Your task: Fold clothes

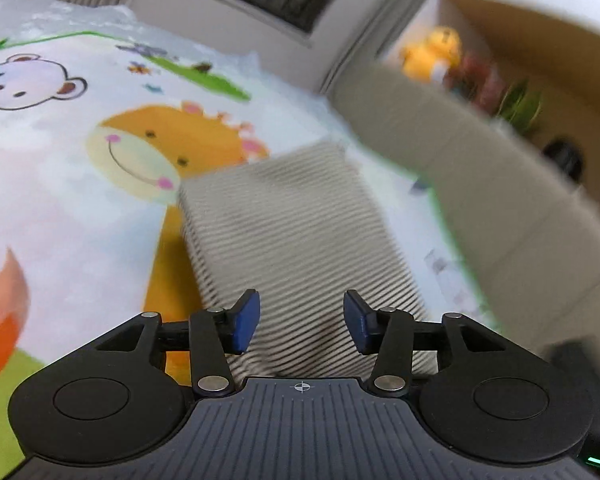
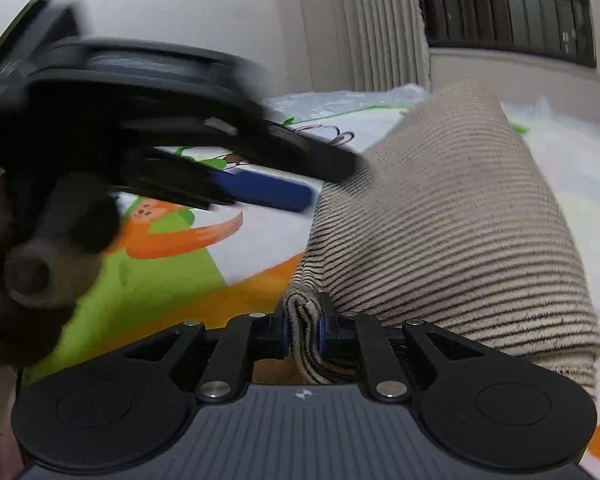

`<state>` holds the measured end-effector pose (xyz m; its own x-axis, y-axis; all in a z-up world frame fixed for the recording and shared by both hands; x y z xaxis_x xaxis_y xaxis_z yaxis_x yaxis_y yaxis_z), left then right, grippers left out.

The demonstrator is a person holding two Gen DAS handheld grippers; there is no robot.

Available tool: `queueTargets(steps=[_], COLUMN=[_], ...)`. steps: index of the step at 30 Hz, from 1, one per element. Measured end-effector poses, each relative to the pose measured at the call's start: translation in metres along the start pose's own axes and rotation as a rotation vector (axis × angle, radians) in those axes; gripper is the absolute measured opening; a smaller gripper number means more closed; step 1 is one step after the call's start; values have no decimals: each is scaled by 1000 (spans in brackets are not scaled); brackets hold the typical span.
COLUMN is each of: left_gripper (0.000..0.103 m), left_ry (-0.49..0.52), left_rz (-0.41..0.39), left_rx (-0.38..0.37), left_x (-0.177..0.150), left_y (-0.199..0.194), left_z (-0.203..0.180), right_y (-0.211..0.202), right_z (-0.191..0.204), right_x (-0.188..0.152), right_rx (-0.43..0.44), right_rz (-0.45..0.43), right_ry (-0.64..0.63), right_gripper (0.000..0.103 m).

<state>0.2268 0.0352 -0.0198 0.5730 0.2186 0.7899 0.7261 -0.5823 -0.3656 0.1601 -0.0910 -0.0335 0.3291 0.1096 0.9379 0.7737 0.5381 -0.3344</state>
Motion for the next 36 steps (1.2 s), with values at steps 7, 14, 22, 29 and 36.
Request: queueTargets(steps=[7,14,22,29,36], left_gripper=[43,44,44,44,45], left_ry=[75,50,65,42,40], left_rz=[12,14,16,8,1], left_rx=[23,5,2,-17,-29], left_x=[-12,-14,-19,-20,-20], left_y=[21,20,19,15,16], left_z=[2,9,12,17,18], right_y=[-73,-75,-11,-18,5], right_z=[-10,-100,-103,-119,-138], right_x=[22,48,9,25,52], right_rx=[13,-227,-402,-276,-231], right_rz=[-97,-178,123,69,21], right_ry=[-113,173,-6,248,381], right_gripper=[101,103,103,102,71])
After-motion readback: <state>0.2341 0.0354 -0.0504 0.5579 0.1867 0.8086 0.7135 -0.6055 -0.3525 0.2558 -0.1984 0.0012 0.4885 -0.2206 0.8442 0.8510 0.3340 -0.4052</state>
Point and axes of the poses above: each gripper's, at about its wrist camera, not at the fingertips, and y roughly the way its jaws point, z to its left, x to its top, the point moved 5 cm from there along y, roughly the way its jaws point, and after that the axes turned 11 degrees about -z, right-handed, at the moved point
